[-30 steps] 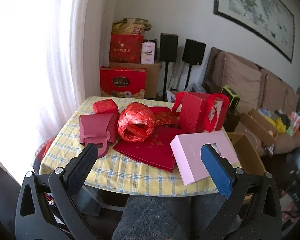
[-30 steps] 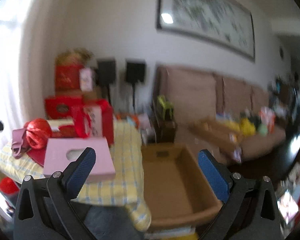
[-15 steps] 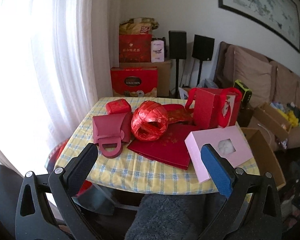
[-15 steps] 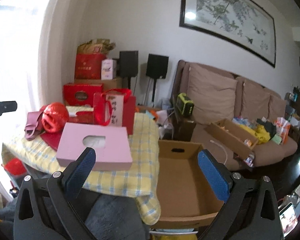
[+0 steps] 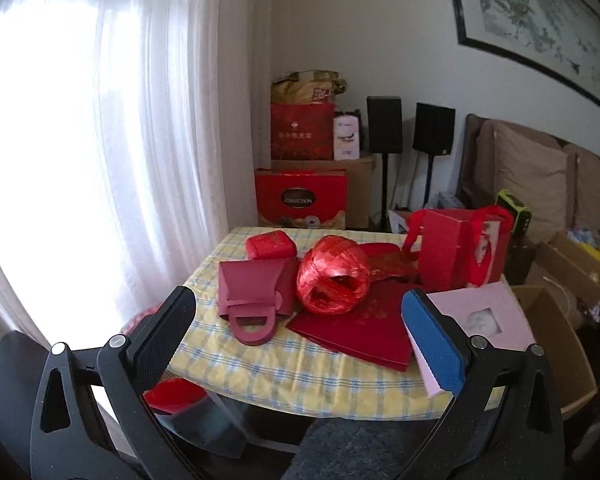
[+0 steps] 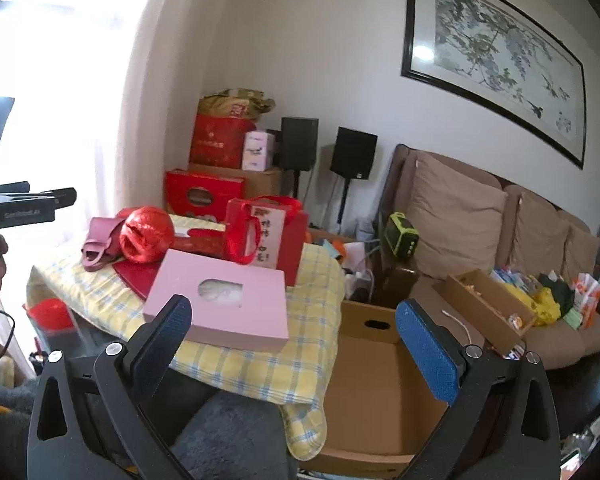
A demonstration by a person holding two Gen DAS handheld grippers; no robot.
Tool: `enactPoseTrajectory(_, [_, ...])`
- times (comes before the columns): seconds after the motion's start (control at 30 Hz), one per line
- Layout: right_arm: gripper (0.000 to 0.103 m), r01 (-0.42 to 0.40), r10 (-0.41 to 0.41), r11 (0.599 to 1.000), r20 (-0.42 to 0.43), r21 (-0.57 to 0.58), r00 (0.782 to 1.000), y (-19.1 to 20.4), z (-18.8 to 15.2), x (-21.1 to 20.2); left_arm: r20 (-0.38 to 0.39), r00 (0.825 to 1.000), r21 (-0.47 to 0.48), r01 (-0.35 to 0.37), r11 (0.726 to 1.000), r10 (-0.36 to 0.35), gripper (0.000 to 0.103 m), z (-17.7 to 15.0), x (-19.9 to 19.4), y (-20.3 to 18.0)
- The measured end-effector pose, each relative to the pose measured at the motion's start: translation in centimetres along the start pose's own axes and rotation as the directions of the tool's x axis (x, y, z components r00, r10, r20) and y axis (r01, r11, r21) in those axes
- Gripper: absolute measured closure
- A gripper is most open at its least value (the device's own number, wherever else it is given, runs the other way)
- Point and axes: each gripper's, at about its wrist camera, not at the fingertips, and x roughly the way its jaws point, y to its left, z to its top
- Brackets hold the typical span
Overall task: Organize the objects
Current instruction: 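Move both tools toward the pink Ubras box on the table, then close the left gripper on the pink box edge and lift it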
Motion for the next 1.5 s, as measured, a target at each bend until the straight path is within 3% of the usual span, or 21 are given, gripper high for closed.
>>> enactPoseTrajectory(0.17, [0.000, -0.030, 0.030, 1.000, 0.028, -0.003, 0.999, 0.6, 0.1, -0.2, -0.001, 1.000, 0.034, 0.021, 0.999, -0.021, 0.000, -0.1, 0.3, -0.1])
enactPoseTrajectory(0.43, [0.000, -0.010, 0.009, 0.998, -0.024, -0.058, 1.000, 0.7, 0.4, 0.8, -0.015, 0.986, 0.161, 0.166, 0.973, -0.166, 0.000, 0.0, 0.4, -1.6])
enactPoseTrajectory(0.6, [0.000, -0.053, 0.056, 0.995, 0.045, -0.081, 0.997, -0.1, 2.3, 0.2, -0.025, 0.981, 0.113, 0.194, 0.975, -0.192, 0.000, 0.5, 0.8, -0.7])
enactPoseTrajectory(0.73, [0.000, -0.098, 0.101, 0.995, 0.101, -0.029, 0.990, -1.2, 3.8, 0.4, -0.063, 0.974, 0.051, 0.219, 0.974, -0.216, 0.000, 0.7, 1.6, 0.3])
enactPoseTrajectory(0.8, [0.000, -0.122, 0.120, 0.992, 0.124, 0.010, 0.985, -1.9, 4.2, 0.7, -0.136, 0.950, -0.009, 0.282, 0.959, -0.281, 0.001, 0.9, 2.4, 0.8])
enactPoseTrajectory(0.83, [0.000, -0.131, 0.126, 0.991, 0.123, 0.033, 0.984, -2.2, 4.4, 1.0, -0.171, 0.928, -0.052, 0.327, 0.944, -0.331, 0.001, 0.9, 2.8, 1.0])
enactPoseTrajectory(0.9, [0.000, -0.161, 0.154, 0.983, 0.087, 0.084, 0.984, -2.9, 4.7, 2.2, -0.212, 0.893, -0.128, 0.377, 0.917, -0.397, 0.001, 1.0, 3.7, 1.4])
enactPoseTrajectory(0.93, [0.000, -0.169, 0.162, 0.980, 0.064, 0.107, 0.985, -3.1, 4.7, 3.0, -0.220, 0.888, -0.138, 0.382, 0.914, -0.405, 0.001, 1.0, 3.8, 1.3])
enactPoseTrajectory(1.03, [0.000, -0.184, 0.194, 0.963, -0.036, 0.199, 0.980, -4.4, 4.2, 5.9, -0.234, 0.888, -0.108, 0.382, 0.918, -0.396, 0.001, 1.1, 3.9, 0.4])
enactPoseTrajectory(1.2, [0.000, -0.203, 0.288, 0.902, -0.182, 0.380, 0.940, -6.8, 2.2, 10.9, -0.270, 0.873, -0.081, 0.401, 0.913, -0.407, 0.001, 1.0, 4.1, -1.5])
enactPoseTrajectory(1.33, [0.000, -0.247, 0.361, 0.866, -0.203, 0.434, 0.910, -7.4, 1.1, 13.0, -0.311, 0.839, -0.105, 0.437, 0.893, -0.447, 0.001, 0.8, 4.9, -3.0])
enactPoseTrajectory(1.5, [0.000, -0.230, 0.376, 0.879, -0.313, 0.417, 0.872, -6.8, -0.5, 15.3, -0.335, 0.830, -0.046, 0.457, 0.888, -0.445, 0.001, 0.0, 5.1, -5.8])
